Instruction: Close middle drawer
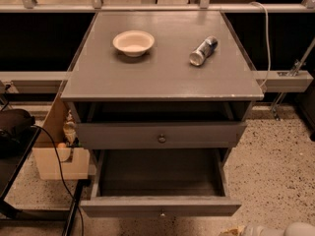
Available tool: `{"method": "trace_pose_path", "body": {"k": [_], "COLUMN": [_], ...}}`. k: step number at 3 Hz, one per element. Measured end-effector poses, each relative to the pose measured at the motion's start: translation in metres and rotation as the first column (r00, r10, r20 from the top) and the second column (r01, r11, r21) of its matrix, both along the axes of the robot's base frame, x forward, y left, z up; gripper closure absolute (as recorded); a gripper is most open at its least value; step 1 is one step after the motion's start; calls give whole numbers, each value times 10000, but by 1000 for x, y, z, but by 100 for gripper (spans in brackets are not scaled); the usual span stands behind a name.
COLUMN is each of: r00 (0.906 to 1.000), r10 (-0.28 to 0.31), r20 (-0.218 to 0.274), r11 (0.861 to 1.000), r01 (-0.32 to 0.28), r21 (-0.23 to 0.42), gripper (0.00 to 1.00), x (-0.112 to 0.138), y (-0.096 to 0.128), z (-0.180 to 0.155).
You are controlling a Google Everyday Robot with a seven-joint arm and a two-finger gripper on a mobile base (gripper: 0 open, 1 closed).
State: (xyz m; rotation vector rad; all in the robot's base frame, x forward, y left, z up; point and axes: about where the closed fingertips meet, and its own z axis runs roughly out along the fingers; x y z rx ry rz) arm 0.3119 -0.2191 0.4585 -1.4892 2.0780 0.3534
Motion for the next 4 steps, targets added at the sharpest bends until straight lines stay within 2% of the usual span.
{"method": "trace_pose_path", "body": {"k": [1, 3, 4], "r00": [9995, 9981, 9962], "r10": [119, 368, 405], "r20": [293, 503, 765], "r11": [9999, 9992, 9987], "r01": [-120, -375, -427], "r21": [40, 122, 278], "gripper": [100, 100, 100], "x": [10, 37, 58], "y": [3, 11, 17], "z": [-18, -45, -57]}}
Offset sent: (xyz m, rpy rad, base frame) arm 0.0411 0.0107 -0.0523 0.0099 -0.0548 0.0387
